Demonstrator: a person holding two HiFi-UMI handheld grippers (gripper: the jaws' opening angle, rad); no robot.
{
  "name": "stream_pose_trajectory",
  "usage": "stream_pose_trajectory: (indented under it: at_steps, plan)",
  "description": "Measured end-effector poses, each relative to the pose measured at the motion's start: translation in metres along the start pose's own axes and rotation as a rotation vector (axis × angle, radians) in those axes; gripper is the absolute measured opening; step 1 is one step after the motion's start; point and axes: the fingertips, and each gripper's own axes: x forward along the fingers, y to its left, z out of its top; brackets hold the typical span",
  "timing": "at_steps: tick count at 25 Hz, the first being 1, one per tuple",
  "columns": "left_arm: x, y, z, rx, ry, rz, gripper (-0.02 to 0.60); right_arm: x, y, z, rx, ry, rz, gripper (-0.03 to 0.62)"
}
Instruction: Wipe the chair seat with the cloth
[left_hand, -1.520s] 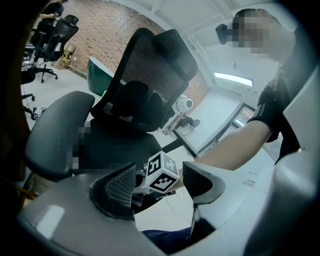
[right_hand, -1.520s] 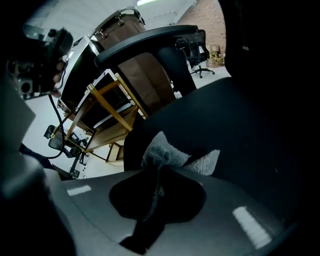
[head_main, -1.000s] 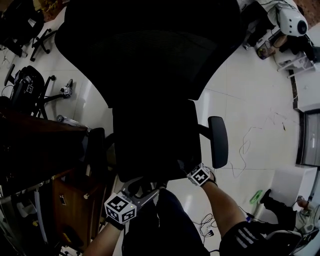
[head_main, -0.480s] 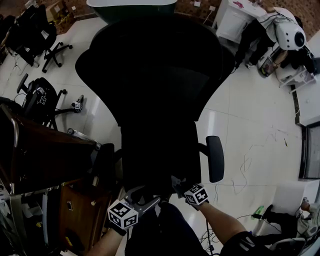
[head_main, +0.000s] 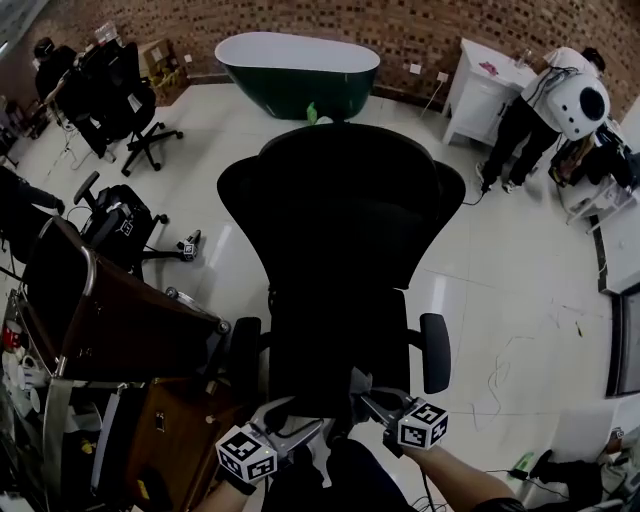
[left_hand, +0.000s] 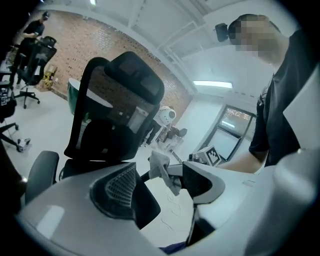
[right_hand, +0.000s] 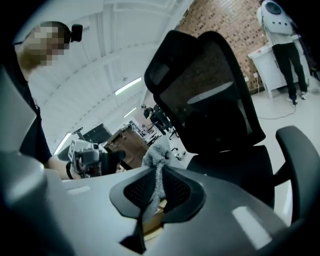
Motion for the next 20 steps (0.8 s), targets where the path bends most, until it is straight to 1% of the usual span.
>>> stream_pose_trajectory:
  at_steps: [4, 8, 13, 17, 20]
  plan:
    - [-0.031, -0.026, -0.001, 0.025, -0.025, -0.014, 0.316, -0.031, 0.047, 0.037, -0.051, -0.118, -0.009, 0.037]
    - [-0.069, -0.046, -0.010, 0.069, -0.053, -0.038, 0.314, -0.063, 0.097, 0.051, -0.046, -0.258, 0.002, 0.037]
    - [-0.137, -0.084, -0.040, 0.122, -0.063, -0.059, 0.314, -0.092, 0.183, 0.023, -0.101, -0.322, 0.010, 0.036]
    - [-0.188, -0.130, -0.057, 0.160, -0.090, -0.095, 0.314, -0.134, 0.248, 0.001, -0.090, -0.421, 0.005, 0.035]
    - [-0.215, -0.163, -0.067, 0.178, -0.101, -0.121, 0.314, -0.162, 0.284, -0.019, -0.080, -0.457, -0.005, 0.035]
